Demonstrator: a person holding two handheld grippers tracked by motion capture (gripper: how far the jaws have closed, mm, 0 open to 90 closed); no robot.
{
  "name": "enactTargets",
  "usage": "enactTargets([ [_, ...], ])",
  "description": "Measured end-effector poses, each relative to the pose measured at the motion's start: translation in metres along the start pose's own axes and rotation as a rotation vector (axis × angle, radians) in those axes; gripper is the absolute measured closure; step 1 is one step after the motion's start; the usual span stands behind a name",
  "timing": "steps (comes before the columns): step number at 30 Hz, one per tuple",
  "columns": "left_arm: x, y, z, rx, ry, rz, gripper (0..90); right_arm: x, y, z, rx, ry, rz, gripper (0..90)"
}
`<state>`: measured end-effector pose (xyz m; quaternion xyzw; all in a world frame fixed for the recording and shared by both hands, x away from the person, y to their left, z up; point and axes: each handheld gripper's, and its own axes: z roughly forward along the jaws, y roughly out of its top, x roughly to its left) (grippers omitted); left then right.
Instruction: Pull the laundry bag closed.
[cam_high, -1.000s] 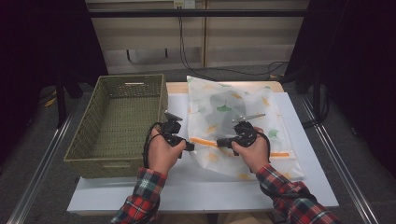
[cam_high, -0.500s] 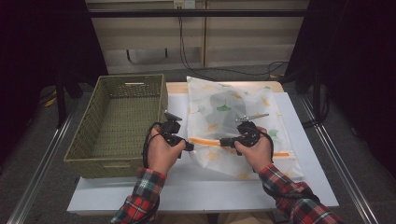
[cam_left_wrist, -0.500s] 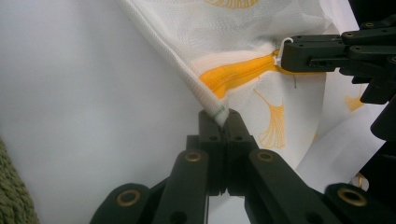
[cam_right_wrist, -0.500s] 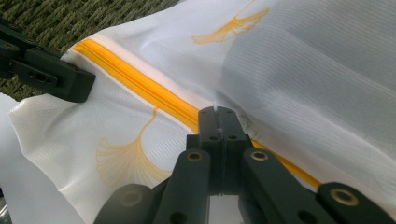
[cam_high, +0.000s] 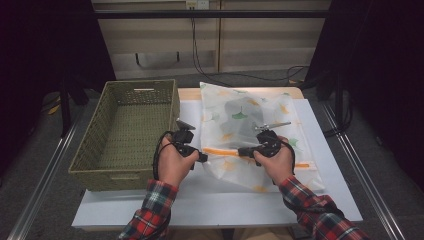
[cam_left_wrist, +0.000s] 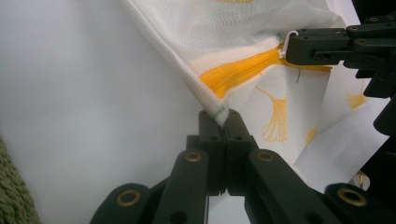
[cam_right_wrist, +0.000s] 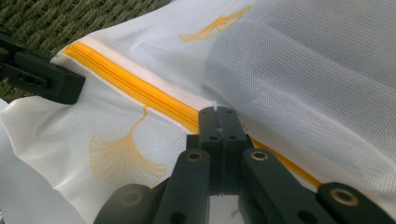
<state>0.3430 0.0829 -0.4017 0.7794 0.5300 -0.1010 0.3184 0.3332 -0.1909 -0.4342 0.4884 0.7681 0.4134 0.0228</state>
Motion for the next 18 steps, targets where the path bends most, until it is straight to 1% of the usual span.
enactTargets([
  [2,0.0006,0.0002,-0.0001,0.004,0.008,0.008,89.0,-0.0007,-0.0004,-0.0010,0.002,-0.006,-0.003,90.0],
  [3,0.0005,0.0001,0.0002,0.002,0.001,0.002,89.0,-0.0012,-0.0006,-0.0013,0.000,-0.004,0.000,90.0],
  [4,0.0006,0.0002,-0.0001,0.004,0.004,0.002,89.0,-0.0016,-0.0006,-0.0019,-0.001,-0.002,0.004,90.0],
  [5,0.0008,0.0002,-0.0004,0.001,0.016,0.009,89.0,-0.0018,-0.0007,-0.0024,-0.001,-0.002,0.005,90.0],
  [7,0.0020,0.0004,-0.0011,0.002,0.006,0.008,89.0,-0.0035,-0.0010,-0.0032,0.000,-0.008,0.001,90.0],
  [9,0.0022,0.0004,-0.0011,0.002,0.008,0.011,89.0,-0.0048,-0.0018,-0.0043,0.000,-0.003,0.013,90.0],
  [10,0.0012,0.0003,-0.0006,0.001,0.005,-0.001,89.0,-0.0050,-0.0020,-0.0050,-0.001,-0.001,0.013,90.0],
  [11,0.0012,0.0004,-0.0006,0.001,0.004,0.000,89.0,-0.0050,-0.0019,-0.0054,-0.001,-0.002,0.010,90.0],
  [12,0.0015,0.0006,-0.0009,0.003,0.006,0.009,89.0,-0.0049,-0.0019,-0.0059,-0.001,-0.002,0.009,90.0],
  [13,0.0007,0.0004,-0.0007,0.000,0.003,-0.001,89.0,-0.0049,-0.0019,-0.0063,-0.002,-0.001,0.007,90.0],
  [15,0.0013,0.0004,-0.0010,0.003,0.010,0.007,89.0,-0.0049,-0.0022,-0.0069,0.000,-0.008,0.009,90.0],
  [16,0.0010,0.0003,-0.0007,0.002,0.001,-0.001,89.0,-0.0057,-0.0026,-0.0073,0.002,-0.008,0.006,90.0],
  [17,0.0010,0.0003,-0.0005,0.002,-0.001,0.000,89.0,-0.0066,-0.0030,-0.0077,0.000,-0.006,0.005,90.0],
  [18,0.0008,0.0004,-0.0004,0.002,0.001,0.003,89.0,-0.0066,-0.0034,-0.0083,-0.003,-0.004,0.013,90.0],
])
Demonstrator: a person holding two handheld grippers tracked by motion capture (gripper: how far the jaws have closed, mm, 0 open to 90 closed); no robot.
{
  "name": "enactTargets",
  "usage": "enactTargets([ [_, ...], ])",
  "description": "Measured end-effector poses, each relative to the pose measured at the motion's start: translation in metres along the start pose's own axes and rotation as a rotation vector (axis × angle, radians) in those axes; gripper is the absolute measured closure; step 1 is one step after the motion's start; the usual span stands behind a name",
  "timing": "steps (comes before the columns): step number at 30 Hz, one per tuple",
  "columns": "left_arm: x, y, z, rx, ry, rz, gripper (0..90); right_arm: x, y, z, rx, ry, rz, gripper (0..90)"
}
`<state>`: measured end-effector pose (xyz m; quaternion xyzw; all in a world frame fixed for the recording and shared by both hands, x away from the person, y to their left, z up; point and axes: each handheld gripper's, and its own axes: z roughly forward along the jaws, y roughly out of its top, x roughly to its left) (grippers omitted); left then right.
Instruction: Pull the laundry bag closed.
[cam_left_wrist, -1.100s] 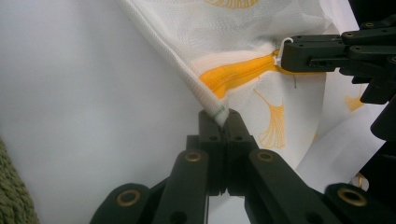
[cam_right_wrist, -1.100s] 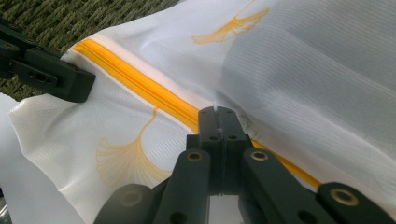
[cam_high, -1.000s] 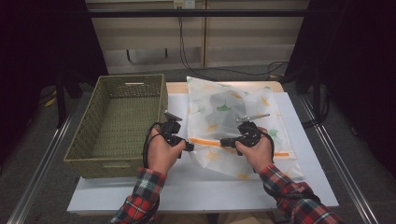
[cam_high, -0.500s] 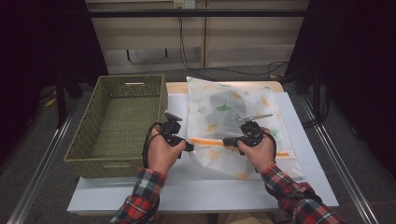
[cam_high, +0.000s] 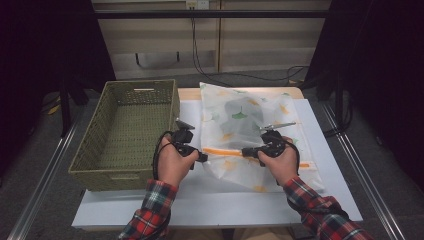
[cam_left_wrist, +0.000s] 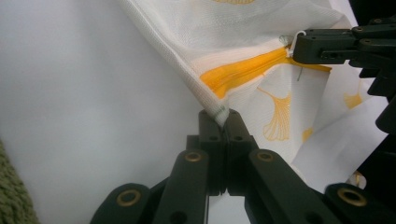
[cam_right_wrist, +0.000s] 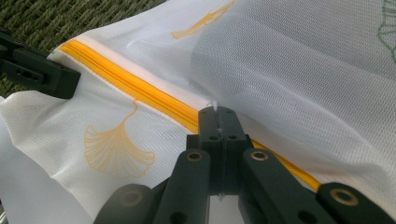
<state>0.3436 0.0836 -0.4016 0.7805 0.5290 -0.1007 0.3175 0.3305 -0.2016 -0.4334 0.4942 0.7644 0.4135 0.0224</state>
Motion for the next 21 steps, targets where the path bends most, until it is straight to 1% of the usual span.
enactTargets([
  [1,-0.0001,0.0002,-0.0001,0.003,0.002,0.002,89.0,-0.0001,-0.0003,-0.0005,0.002,0.001,-0.002,90.0],
  [2,0.0002,0.0002,-0.0004,0.002,0.008,0.004,89.0,0.0000,-0.0005,-0.0012,0.006,-0.011,-0.009,90.0],
  [3,-0.0001,0.0000,-0.0002,0.000,-0.001,-0.005,89.0,-0.0007,-0.0008,-0.0017,0.008,-0.009,-0.007,90.0],
  [4,-0.0001,0.0000,-0.0003,0.000,0.002,-0.005,89.0,-0.0016,-0.0011,-0.0021,0.004,-0.005,-0.004,90.0],
  [5,0.0011,0.0002,-0.0008,0.002,0.007,0.005,89.0,-0.0023,-0.0013,-0.0030,0.005,-0.011,-0.009,90.0],
  [6,0.0013,0.0003,-0.0009,0.004,0.000,0.001,89.0,-0.0030,-0.0015,-0.0037,0.006,-0.009,-0.011,90.0],
  [8,0.0021,0.0005,-0.0016,0.004,0.006,0.008,89.0,-0.0054,-0.0027,-0.0052,0.005,-0.020,-0.008,90.0],
  [9,0.0018,0.0005,-0.0014,0.003,-0.003,0.001,89.0,-0.0071,-0.0032,-0.0059,0.003,-0.011,0.001,90.0],
  [10,0.0014,0.0006,-0.0014,0.003,-0.001,0.000,89.0,-0.0081,-0.0038,-0.0068,-0.002,-0.005,0.009,90.0],
  [11,0.0017,0.0008,-0.0014,0.004,0.002,0.008,89.0,-0.0086,-0.0042,-0.0076,0.000,-0.013,0.000,90.0],
  [17,0.0007,0.0007,-0.0010,0.002,-0.001,-0.003,89.0,-0.0087,-0.0053,-0.0093,-0.007,-0.011,0.002,90.0],
  [20,0.0004,0.0008,-0.0009,0.004,-0.001,0.001,89.0,-0.0087,-0.0056,-0.0093,-0.006,-0.013,0.003,90.0],
  [21,0.0002,0.0007,-0.0009,0.004,-0.005,-0.004,89.0,-0.0087,-0.0056,-0.0093,-0.005,-0.012,0.004,90.0],
])
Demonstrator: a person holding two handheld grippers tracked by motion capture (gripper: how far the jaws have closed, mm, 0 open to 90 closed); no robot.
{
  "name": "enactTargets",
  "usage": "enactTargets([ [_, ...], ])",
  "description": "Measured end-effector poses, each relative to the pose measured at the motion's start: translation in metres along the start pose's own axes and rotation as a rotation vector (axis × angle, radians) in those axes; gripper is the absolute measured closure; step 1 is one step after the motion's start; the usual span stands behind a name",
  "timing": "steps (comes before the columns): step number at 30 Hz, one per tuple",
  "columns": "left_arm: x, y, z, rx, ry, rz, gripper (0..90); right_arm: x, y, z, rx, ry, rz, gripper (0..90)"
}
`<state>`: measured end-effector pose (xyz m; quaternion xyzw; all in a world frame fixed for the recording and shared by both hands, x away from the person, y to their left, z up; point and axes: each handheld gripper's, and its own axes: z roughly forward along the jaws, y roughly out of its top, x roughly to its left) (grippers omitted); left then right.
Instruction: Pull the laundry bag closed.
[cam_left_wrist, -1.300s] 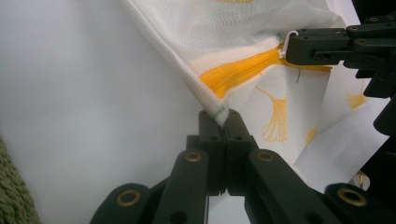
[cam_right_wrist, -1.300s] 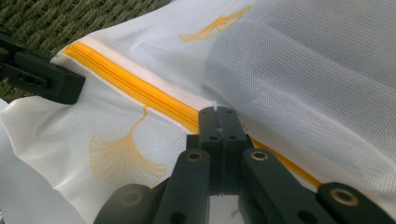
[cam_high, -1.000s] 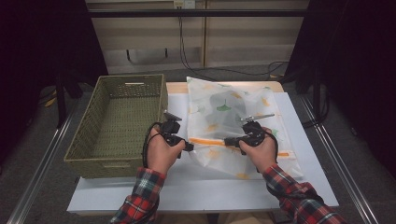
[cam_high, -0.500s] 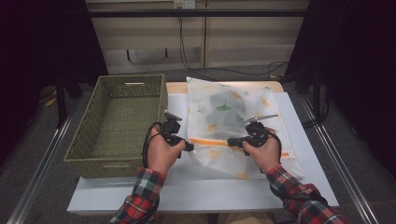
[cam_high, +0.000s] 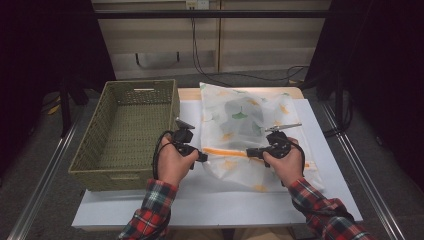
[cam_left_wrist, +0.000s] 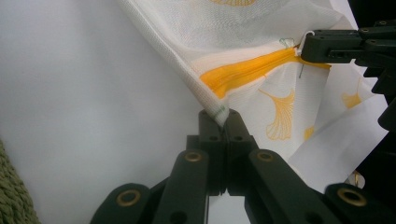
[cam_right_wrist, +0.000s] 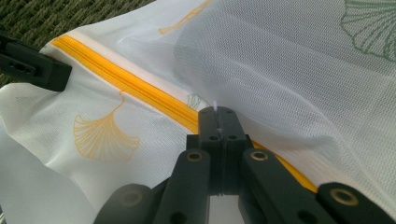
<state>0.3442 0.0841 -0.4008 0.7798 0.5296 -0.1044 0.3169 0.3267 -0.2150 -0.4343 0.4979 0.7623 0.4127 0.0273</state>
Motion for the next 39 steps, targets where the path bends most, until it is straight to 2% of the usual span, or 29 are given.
enactTargets([
  [3,0.000,0.000,0.000,0.001,-0.004,-0.003,89.0,-0.001,0.000,0.000,0.001,0.001,0.000,90.0],
  [5,0.001,0.000,0.000,0.002,0.011,0.006,89.1,-0.001,0.000,0.000,0.002,-0.006,-0.001,90.0],
  [7,0.002,0.000,-0.001,0.008,0.002,0.007,89.1,-0.003,-0.001,-0.001,-0.002,-0.006,0.011,90.0],
  [9,0.001,0.000,0.000,0.003,0.007,-0.005,89.0,-0.005,-0.002,-0.002,-0.006,0.003,0.016,90.0],
  [24,0.000,0.000,0.001,0.001,0.004,-0.011,89.1,-0.008,-0.005,-0.005,-0.005,-0.012,0.015,90.0],
  [31,0.001,0.000,0.001,0.013,0.007,0.008,89.1,-0.009,-0.006,-0.008,-0.003,-0.017,0.012,90.0],
  [37,0.001,0.000,0.001,0.010,0.007,-0.011,89.0,-0.013,-0.008,-0.009,0.000,-0.024,0.022,90.0],
  [39,0.002,0.000,0.001,0.015,0.003,0.004,89.0,-0.014,-0.008,-0.011,-0.003,-0.020,0.026,90.0],
])
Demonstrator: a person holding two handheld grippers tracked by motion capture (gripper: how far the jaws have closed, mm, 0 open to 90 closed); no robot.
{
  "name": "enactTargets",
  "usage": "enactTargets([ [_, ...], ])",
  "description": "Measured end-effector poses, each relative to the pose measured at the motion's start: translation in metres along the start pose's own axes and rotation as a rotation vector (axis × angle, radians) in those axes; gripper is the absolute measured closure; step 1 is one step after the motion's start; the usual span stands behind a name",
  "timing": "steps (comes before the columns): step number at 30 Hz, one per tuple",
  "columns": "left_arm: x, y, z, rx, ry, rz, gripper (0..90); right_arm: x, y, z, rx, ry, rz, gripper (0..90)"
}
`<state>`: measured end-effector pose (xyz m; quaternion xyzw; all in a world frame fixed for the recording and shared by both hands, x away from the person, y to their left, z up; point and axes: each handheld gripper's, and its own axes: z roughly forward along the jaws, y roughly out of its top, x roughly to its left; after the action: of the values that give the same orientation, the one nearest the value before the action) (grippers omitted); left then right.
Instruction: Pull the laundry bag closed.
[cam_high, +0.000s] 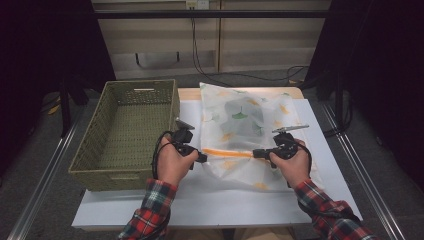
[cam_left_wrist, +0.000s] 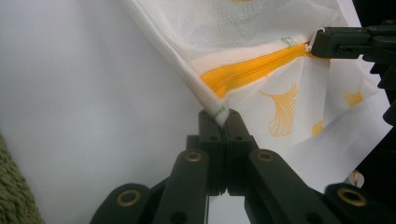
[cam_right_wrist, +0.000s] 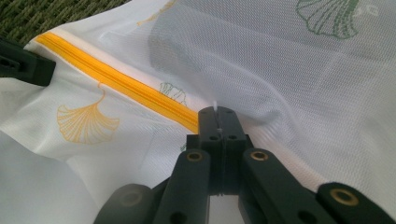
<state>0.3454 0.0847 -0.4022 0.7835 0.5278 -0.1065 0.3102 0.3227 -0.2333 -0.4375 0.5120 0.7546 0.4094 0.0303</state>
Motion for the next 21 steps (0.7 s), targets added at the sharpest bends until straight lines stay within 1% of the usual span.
enactTargets([
  [2,-0.0015,-0.0001,0.0004,-0.007,-0.003,-0.016,89.0,0.0006,0.0000,-0.0006,0.000,-0.005,-0.001,90.0],
  [4,-0.0005,0.0000,-0.0003,-0.001,-0.001,-0.009,89.0,0.0005,-0.0001,-0.0007,0.001,-0.004,-0.002,90.0],
  [5,-0.0002,-0.0001,-0.0004,-0.002,0.009,-0.009,89.0,0.0004,-0.0003,-0.0010,0.000,-0.003,0.000,90.0],
  [6,0.0003,-0.0002,-0.0003,-0.003,0.010,-0.009,89.1,0.0002,-0.0005,-0.0012,0.003,-0.012,-0.007,90.0],
  [7,0.0003,-0.0004,0.0000,-0.004,0.006,-0.018,89.1,-0.0004,-0.0007,-0.0016,0.004,-0.018,-0.011,90.0],
  [9,0.0004,-0.0004,0.0002,-0.004,0.004,-0.015,89.1,-0.0029,-0.0014,-0.0028,0.001,-0.010,-0.001,90.0],
  [10,0.0009,-0.0001,0.0001,-0.001,0.011,-0.007,89.1,-0.0034,-0.0017,-0.0039,-0.003,-0.005,0.003,90.0],
  [11,0.0005,0.0000,0.0007,-0.005,0.006,-0.009,89.1,-0.0035,-0.0017,-0.0047,-0.004,-0.004,0.003,90.0],
  [14,0.0010,0.0004,0.0005,0.002,0.010,-0.002,89.0,-0.0030,-0.0019,-0.0056,-0.004,-0.006,-0.003,90.0],
  [16,0.0005,0.0003,0.0006,-0.001,0.006,-0.012,89.1,-0.0032,-0.0019,-0.0055,-0.006,-0.003,-0.002,90.0],
  [18,0.0009,0.0005,0.0001,0.004,0.007,0.001,89.0,-0.0036,-0.0020,-0.0059,-0.010,-0.002,-0.007,90.0],
  [21,-0.0007,0.0009,0.0004,0.004,0.007,-0.001,89.1,-0.0038,-0.0011,-0.0078,-0.015,-0.002,-0.005,90.0],
])
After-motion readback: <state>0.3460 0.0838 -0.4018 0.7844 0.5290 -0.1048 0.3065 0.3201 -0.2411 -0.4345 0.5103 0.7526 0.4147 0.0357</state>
